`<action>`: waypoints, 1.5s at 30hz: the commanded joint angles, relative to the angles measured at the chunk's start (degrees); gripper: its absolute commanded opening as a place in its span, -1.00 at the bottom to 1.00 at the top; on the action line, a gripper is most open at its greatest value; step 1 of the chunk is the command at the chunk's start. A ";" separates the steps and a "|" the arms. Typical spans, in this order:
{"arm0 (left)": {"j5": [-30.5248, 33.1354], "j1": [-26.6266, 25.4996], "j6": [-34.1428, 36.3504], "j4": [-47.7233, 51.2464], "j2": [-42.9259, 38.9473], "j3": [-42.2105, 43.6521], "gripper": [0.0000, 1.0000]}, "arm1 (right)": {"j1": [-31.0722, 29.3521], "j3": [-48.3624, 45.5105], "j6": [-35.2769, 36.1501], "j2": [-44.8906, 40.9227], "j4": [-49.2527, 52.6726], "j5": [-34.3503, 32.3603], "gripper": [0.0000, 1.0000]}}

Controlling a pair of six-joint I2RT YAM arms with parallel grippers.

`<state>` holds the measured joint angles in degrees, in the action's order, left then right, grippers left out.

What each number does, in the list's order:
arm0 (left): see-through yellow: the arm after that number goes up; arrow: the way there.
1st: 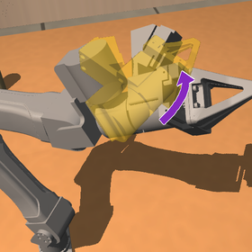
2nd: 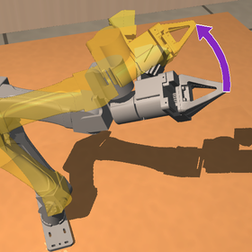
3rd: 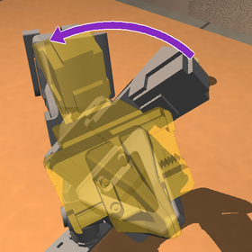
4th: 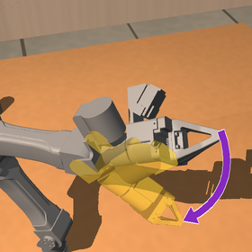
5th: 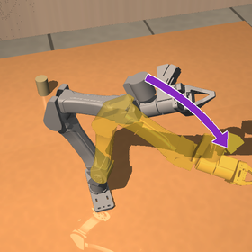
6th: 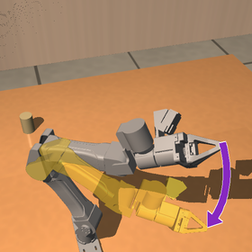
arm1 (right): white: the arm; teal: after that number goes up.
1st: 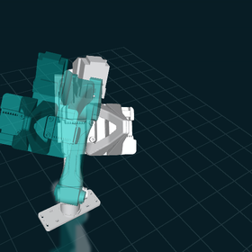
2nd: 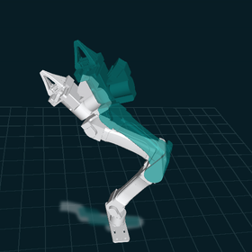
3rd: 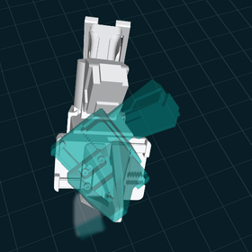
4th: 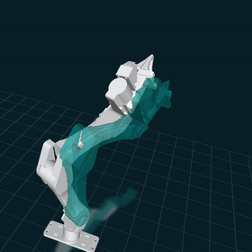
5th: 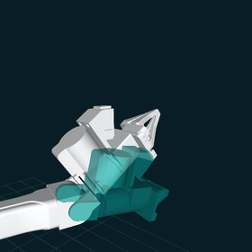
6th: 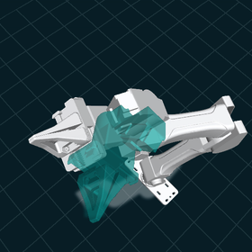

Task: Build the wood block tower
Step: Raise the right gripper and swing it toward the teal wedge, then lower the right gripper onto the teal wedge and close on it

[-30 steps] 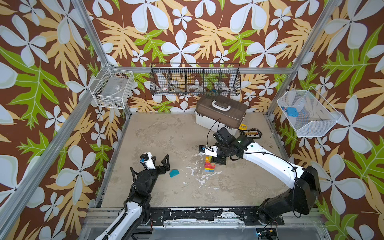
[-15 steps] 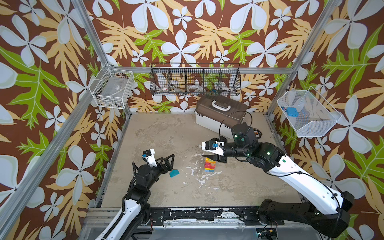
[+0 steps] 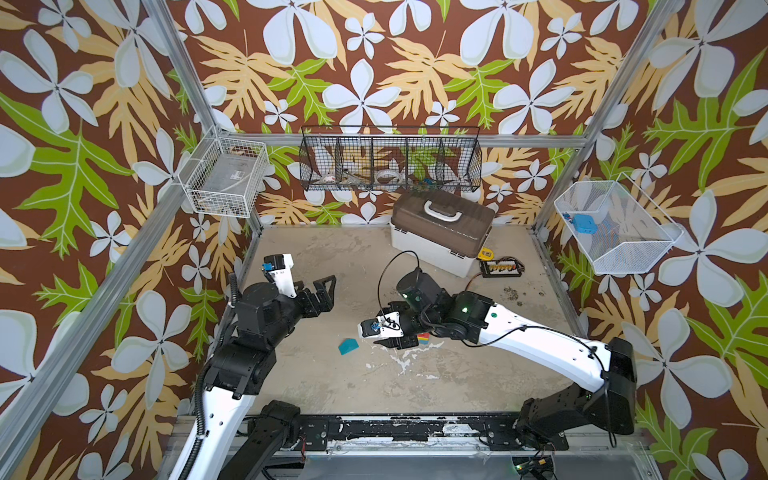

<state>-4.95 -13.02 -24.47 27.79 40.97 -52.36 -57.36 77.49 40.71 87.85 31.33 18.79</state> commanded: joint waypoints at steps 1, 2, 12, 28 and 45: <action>-1.09 3.95 3.11 2.15 -0.10 2.64 0.99 | -0.29 -0.88 -0.62 3.06 -0.34 -2.09 -0.08; -1.09 5.88 3.03 1.57 -0.12 3.62 0.99 | -0.29 -1.03 -1.04 4.59 -0.97 -2.63 -0.08; -12.05 12.05 2.95 -1.57 4.68 6.12 1.00 | -0.68 8.74 -1.01 22.66 0.37 -2.00 -0.14; -7.88 14.18 3.14 -1.45 0.63 6.95 1.00 | -0.64 23.26 1.04 40.73 3.51 -1.77 -0.16; -8.67 14.17 2.57 -2.06 -0.97 7.62 0.99 | -0.62 29.89 2.09 46.39 8.08 -0.24 -0.23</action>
<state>-13.58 1.04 -22.06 26.72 40.12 -44.73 -58.00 107.00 42.28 133.95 37.01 17.34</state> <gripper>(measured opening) 0.996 0.387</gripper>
